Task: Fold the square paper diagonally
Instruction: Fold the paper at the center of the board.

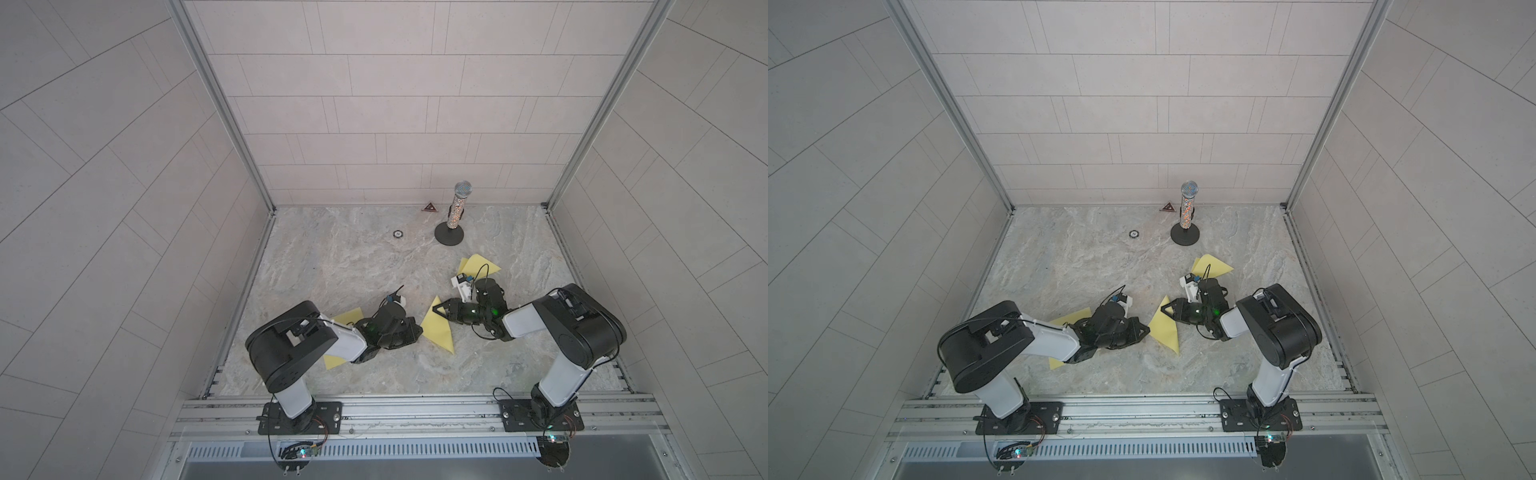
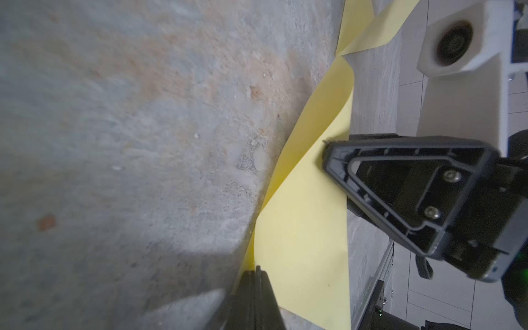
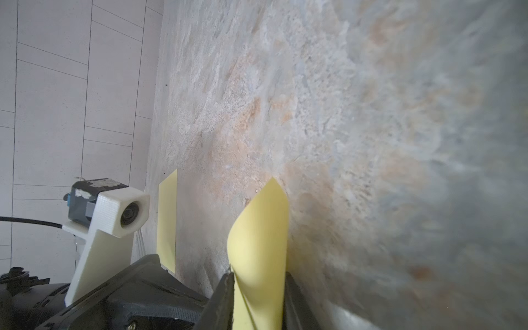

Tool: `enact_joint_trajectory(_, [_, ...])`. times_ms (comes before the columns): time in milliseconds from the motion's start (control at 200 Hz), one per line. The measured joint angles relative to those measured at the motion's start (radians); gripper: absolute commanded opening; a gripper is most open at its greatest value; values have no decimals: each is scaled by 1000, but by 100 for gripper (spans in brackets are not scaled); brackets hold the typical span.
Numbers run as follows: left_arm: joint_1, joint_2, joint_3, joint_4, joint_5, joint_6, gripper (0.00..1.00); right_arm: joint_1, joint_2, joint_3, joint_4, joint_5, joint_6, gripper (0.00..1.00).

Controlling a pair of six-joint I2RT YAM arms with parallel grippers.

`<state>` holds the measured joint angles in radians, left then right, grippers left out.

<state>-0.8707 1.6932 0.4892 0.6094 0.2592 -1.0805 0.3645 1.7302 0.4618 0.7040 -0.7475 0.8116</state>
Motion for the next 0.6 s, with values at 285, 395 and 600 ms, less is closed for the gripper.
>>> enact_joint_trajectory(285, [0,0,0,1,1,0,2,-2,9,41,-40,-1,-20,18])
enact_joint_trajectory(395, [0,1,0,1,1,0,2,-6,9,41,-41,-6,-26,2])
enact_joint_trajectory(600, [0,1,0,2,2,0,2,-6,17,39,1,-20,-6,23])
